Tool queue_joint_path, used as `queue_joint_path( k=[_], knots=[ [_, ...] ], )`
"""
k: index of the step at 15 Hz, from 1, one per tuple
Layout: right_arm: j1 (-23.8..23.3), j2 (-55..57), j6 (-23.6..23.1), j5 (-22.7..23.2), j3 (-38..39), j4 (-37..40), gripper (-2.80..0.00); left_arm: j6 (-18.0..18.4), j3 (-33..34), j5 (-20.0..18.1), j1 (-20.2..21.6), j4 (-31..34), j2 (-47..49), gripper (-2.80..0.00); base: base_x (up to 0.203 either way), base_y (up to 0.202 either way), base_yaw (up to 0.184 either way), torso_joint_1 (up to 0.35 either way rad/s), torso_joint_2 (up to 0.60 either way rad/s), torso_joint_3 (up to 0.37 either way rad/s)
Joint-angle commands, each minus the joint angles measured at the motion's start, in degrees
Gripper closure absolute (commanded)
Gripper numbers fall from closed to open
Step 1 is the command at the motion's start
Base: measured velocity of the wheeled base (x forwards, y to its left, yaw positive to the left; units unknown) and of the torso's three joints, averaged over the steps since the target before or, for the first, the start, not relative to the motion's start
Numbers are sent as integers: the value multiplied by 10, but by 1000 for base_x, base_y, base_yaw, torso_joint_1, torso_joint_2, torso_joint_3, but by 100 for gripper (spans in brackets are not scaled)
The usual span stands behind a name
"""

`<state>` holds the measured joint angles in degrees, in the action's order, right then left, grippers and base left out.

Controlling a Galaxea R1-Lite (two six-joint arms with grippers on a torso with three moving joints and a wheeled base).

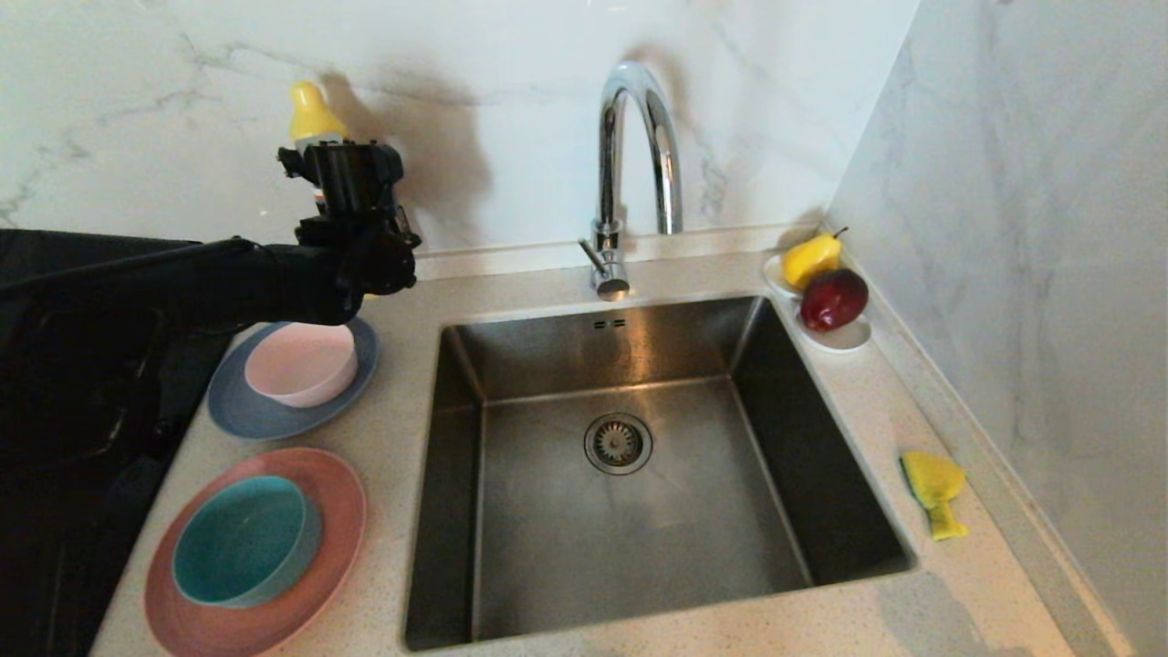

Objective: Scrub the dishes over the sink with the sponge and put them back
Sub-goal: Place the dish soap on the table

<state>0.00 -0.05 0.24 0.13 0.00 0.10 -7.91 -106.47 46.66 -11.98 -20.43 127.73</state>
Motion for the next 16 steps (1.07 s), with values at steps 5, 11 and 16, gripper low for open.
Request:
queue_joint_path(
  k=[5,11,16],
  knots=[
    [0,0,0,0,0,0,0,-1,-31,11,0,-43,70,0,0,0,0,0,0,0],
    [0,0,0,0,0,0,0,14,-43,14,1,-104,105,0,0,0,0,0,0,0],
    [0,0,0,0,0,0,0,34,-43,24,5,-164,114,0,0,0,0,0,0,0]
  ],
)
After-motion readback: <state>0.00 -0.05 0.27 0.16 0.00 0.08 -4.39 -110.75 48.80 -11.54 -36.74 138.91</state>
